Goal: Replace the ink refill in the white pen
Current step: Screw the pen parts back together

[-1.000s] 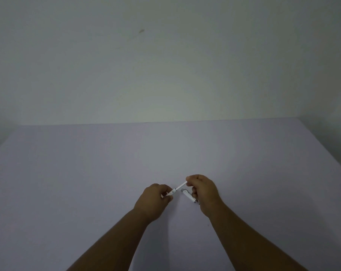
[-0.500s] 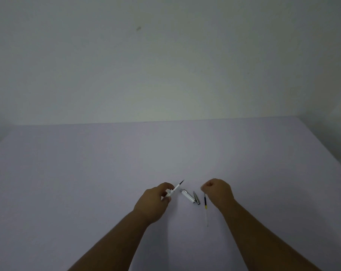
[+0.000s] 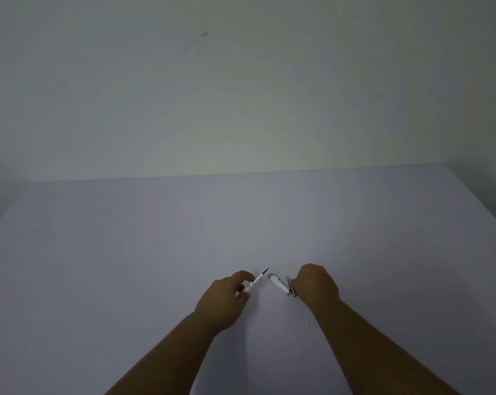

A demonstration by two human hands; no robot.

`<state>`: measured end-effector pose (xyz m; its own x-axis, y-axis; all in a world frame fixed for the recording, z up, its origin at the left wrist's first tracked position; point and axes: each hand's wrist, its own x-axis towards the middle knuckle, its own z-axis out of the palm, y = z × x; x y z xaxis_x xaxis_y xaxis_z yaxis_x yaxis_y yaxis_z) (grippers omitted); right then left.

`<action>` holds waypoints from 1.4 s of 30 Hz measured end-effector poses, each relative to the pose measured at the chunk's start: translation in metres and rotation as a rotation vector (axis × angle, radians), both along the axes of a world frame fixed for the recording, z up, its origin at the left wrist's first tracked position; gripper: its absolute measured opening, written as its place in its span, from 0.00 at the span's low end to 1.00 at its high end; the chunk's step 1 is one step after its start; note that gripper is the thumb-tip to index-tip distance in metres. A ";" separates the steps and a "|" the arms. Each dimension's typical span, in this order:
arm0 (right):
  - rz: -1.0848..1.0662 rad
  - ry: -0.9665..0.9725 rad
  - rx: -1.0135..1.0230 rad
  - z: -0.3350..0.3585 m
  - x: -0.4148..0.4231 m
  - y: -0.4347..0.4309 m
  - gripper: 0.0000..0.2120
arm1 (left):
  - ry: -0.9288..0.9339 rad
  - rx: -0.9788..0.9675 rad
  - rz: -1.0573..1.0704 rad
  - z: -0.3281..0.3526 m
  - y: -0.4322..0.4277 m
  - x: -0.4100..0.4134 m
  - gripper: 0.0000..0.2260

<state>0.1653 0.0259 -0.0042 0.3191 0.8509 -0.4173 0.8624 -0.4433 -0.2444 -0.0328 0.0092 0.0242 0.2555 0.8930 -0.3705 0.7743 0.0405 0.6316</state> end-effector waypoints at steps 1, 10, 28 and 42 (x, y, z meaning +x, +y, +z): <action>-0.001 -0.006 0.000 0.000 0.000 0.000 0.17 | -0.001 -0.003 0.003 0.000 0.000 0.000 0.11; -0.103 0.097 0.034 0.001 -0.003 -0.001 0.21 | 0.019 0.006 -0.024 0.000 0.000 0.002 0.11; -0.567 1.113 0.260 0.044 -0.016 0.005 0.08 | -0.004 0.046 -0.013 0.013 -0.001 0.004 0.12; -0.437 1.074 0.213 0.055 -0.027 -0.008 0.03 | -0.035 0.073 0.009 0.024 -0.005 0.005 0.11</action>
<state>0.1381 0.0182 0.0507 0.1723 0.8416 -0.5119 -0.0453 -0.5124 -0.8576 -0.0274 0.0046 0.0486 0.2593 0.9196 -0.2950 0.7513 -0.0002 0.6599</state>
